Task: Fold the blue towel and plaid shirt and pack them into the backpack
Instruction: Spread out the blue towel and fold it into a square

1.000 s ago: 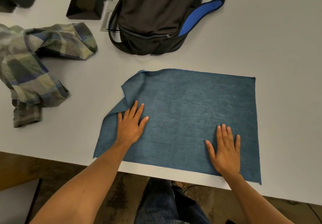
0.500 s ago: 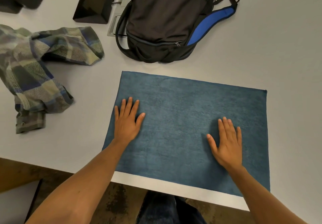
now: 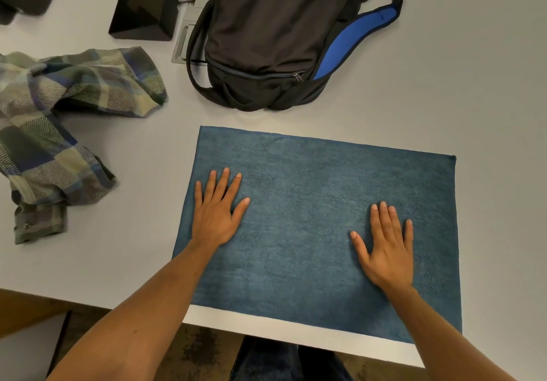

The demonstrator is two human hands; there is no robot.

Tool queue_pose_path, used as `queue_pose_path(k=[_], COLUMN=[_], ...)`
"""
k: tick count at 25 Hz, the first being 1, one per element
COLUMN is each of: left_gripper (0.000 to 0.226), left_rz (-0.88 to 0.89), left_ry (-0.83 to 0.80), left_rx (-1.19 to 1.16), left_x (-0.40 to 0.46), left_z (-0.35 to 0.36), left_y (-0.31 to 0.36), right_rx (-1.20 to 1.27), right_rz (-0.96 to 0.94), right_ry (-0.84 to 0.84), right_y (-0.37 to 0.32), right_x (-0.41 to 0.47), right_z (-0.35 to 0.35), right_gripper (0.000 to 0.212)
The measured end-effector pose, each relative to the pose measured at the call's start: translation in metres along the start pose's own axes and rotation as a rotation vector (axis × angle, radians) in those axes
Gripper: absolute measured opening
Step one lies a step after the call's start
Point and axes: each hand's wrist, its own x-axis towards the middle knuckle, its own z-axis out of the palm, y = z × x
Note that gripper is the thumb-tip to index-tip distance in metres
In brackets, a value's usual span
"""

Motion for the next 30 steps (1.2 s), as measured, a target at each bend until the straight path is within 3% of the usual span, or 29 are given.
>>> queue_pose_path(k=[8, 20, 24, 30], left_gripper=[0.067, 0.065, 0.066, 0.069], left_rz=[-0.036, -0.132, -0.076, -0.119], left_ry=[-0.029, -0.044, -0.094, -0.172], left_rx=[-0.064, -0.040, -0.020, -0.037], left_x=[-0.008, -0.137, -0.155, -0.180], left_z=[0.000, 0.023, 0.025, 0.021], left_y=[0.005, 0.012, 0.001, -0.003], right_rx=[0.004, 0.062, 0.089, 0.174], right_rz=[-0.006, 0.161, 0.214, 0.322], right_ry=[-0.032, -0.040, -0.056, 0.046], right_y=[0.003, 0.061, 0.078, 0.086], right_x=[-0.003, -0.097, -0.125, -0.153], right_z=[-0.003, 0.003, 0.002, -0.001], right_gripper=[0.078, 0.074, 0.075, 0.079])
